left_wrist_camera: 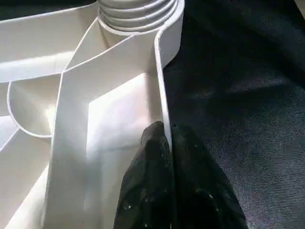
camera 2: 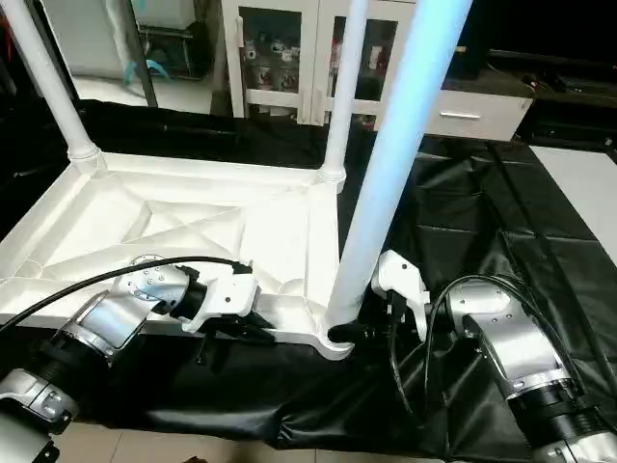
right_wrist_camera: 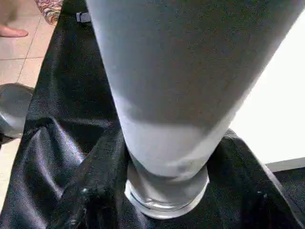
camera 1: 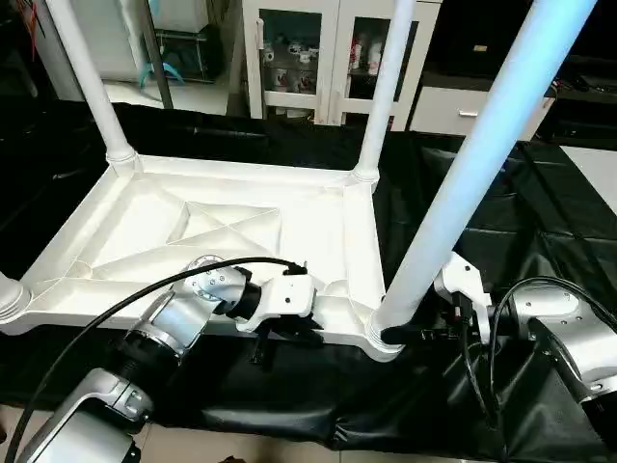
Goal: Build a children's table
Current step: Rotate leg to tighten
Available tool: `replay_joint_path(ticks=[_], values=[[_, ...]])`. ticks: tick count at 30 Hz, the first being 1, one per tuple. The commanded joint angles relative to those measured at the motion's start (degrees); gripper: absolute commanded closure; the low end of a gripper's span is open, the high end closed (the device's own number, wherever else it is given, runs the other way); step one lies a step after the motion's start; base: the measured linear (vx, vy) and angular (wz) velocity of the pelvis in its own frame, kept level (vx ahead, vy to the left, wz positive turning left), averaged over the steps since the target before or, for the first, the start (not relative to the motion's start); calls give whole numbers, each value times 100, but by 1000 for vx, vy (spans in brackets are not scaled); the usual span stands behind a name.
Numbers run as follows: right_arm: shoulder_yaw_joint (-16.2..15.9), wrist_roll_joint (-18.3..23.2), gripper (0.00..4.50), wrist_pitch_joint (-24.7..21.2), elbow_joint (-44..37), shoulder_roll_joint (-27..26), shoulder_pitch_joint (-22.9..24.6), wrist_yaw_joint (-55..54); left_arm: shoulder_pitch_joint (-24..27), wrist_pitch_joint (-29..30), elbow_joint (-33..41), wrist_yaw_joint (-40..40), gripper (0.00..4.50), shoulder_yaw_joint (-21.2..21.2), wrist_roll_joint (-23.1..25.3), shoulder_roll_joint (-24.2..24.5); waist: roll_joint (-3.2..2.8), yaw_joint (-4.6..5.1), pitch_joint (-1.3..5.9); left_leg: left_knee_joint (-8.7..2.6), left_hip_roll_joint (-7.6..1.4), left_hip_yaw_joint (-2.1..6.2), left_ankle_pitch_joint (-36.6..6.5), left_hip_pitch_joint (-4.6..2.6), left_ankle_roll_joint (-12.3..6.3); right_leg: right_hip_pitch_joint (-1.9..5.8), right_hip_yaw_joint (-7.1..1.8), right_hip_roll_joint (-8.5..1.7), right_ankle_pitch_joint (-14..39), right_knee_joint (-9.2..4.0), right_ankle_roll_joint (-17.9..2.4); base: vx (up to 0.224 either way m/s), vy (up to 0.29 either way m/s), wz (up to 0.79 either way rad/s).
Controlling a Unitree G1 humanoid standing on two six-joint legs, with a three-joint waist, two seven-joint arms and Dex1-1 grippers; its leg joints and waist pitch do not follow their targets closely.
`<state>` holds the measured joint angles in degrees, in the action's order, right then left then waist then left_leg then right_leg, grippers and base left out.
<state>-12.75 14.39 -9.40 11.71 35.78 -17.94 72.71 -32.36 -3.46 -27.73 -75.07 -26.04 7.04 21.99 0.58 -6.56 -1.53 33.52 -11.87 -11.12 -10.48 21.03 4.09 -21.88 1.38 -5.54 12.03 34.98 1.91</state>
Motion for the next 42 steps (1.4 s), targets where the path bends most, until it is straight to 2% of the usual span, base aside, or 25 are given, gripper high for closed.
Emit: replay_joint_path(ticks=[1,7,8,9,12,13,14,15,16,17,18,19,20,21,23,24,25,26,28,32,33,34,36,40,42], values=[[-181,-82,252,-31,77,0,105,206,48,-16,-211,-131,450,-360,269,44,81,53,219,-461,-162,47,-1647,-95,-108,101,-134,-213,1162,-447,-1216,0,0,0],[-124,-58,252,-52,122,-58,83,110,38,-24,-227,-111,450,-340,258,39,88,55,215,-467,-162,49,-1687,-93,-98,95,-138,-217,1259,-456,-1187,0,0,0],[70,-164,252,-180,381,-315,-35,-585,43,138,-193,67,450,-123,36,-131,109,55,214,-467,-163,48,-1683,-91,-102,96,-137,-215,1263,-458,-1180,0,0,0],[198,-328,252,-259,667,-529,-133,-1225,22,295,-206,292,450,92,-151,-312,91,94,206,-482,-138,46,-1696,-69,-31,82,-139,-217,1390,-465,-1184,0,0,0],[390,-410,253,-551,973,-890,-188,-2074,-83,416,-384,779,450,341,-238,-564,126,204,189,-501,-111,75,-2026,-88,165,50,-128,-202,2048,-513,-991,0,0,0],[498,-353,253,-753,1032,-1145,-156,-2474,-166,469,-551,1070,450,444,-237,-703,135,221,195,-514,-113,97,-2049,-80,188,67,-124,-213,2128,-515,-945,0,0,0],[569,-313,253,-884,1062,-1318,-130,-2732,-219,502,-662,1257,450,509,-237,-793,131,280,179,-526,-99,109,-2119,-57,202,47,-139,-201,2303,-543,-828,0,0,0],[607,-356,253,-956,1127,-1545,-109,-3110,-291,519,-809,1439,450,567,-243,-905,125,295,186,-524,-99,111,-2153,-71,205,30,-142,-205,2335,-552,-817,0,0,0],[607,-356,254,-956,1127,-1545,-109,-3110,-291,519,-809,1439,450,567,-243,-905,126,320,193,-510,-94,111,-2267,-100,199,1,-147,-210,2447,-581,-787,0,0,0],[653,-454,254,-987,1217,-1764,-108,-3496,-363,507,-947,1643,450,612,-210,-1004,107,334,188,-520,-101,122,-2290,-89,188,12,-150,-215,2440,-581,-786,0,0,0],[823,-633,254,-962,1528,-2246,-206,-4499,-510,501,-1170,1966,450,601,-48,-1173,88,368,197,-518,-91,112,-2304,-99,218,-33,-154,-198,2386,-598,-774,0,0,0],[832,-642,254,-961,1544,-2270,-212,-4550,-517,501,-1182,1983,450,601,-39,-1182,88,368,197,-518,-91,112,-2304,-99,218,-33,-154,-198,2386,-598,-774,0,0,0],[925,-668,254,-940,1656,-2423,-267,-4914,-574,503,-1266,2139,450,606,25,-1247,95,411,179,-535,-77,123,-2364,-77,265,-25,-148,-192,2483,-600,-741,0,0,0],[1163,-720,254,-846,1930,-2765,-409,-5824,-695,520,-1446,2460,450,595,160,-1392,55,451,193,-548,-79,138,-2360,-61,323,-24,-153,-199,2449,-591,-712,0,0,0],[1652,-625,254,-615,2303,-3329,-639,-7203,-887,503,-1755,3071,450,545,405,-1618,47,497,208,-540,-66,137,-2386,-92,414,-57,-153,-189,2361,-600,-723,0,0,0],[1660,-637,254,-595,2364,-3416,-687,-7331,-917,498,-1809,3154,450,536,436,-1662,21,498,213,-547,-71,148,-2391,-93,430,-39,-146,-173,2185,-591,-723,0,0,0],[1660,-637,254,-595,2364,-3416,-687,-7331,-917,498,-1809,3154,450,536,436,-1662,21,498,213,-547,-71,148,-2391,-93,430,-39,-146,-173,2185,-591,-723,0,0,0],[1575,-691,254,-516,2461,-3545,-785,-7371,-947,491,-1869,3226,450,539,439,-1744,19,497,219,-546,-78,125,-2411,-97,375,-38,-150,-152,1873,-589,-745,0,0,0],[1470,-712,254,-438,2537,-3653,-878,-7277,-967,466,-1901,3260,450,535,436,-1802,19,497,222,-549,-73,114,-2439,-90,315,-25,-150,-153,1783,-589,-783,0,0,0],[1523,-530,254,-113,2468,-3882,-967,-6774,-993,303,-2033,3278,450,514,496,-1787,21,483,227,-550,-81,95,-2272,-79,217,0,-158,-159,1543,-587,-852,0,0,0],[1480,-494,254,-75,2350,-3845,-922,-6558,-976,276,-2021,3248,450,499,512,-1744,40,476,227,-546,-85,84,-2216,-76,186,6,-161,-155,1453,-584,-867,0,0,0],[1413,-506,219,7,2267,-3811,-893,-6404,-985,232,-2076,3264,450,512,539,-1726,33,463,230,-545,-87,82,-2130,-72,158,22,-162,-160,1369,-576,-889,0,0,0],[1283,-573,181,182,1897,-3592,-768,-6188,-960,142,-2095,3151,450,543,554,-1606,48,443,241,-529,-87,65,-1937,-66,80,51,-163,-164,1134,-558,-933,0,0,0],[1264,-543,150,182,1651,-3397,-703,-6121,-892,42,-2026,2887,450,511,537,-1476,58,404,249,-504,-80,41,-1595,-49,-59,78,-168,-172,983,-539,-993,0,0,0],[1409,-436,137,94,1389,-3151,-625,-5761,-770,-65,-1875,2483,450,434,492,-1274,62,369,261,-488,-85,32,-1319,-29,-170,108,-170,-172,726,-513,-1016,0,0,0]])
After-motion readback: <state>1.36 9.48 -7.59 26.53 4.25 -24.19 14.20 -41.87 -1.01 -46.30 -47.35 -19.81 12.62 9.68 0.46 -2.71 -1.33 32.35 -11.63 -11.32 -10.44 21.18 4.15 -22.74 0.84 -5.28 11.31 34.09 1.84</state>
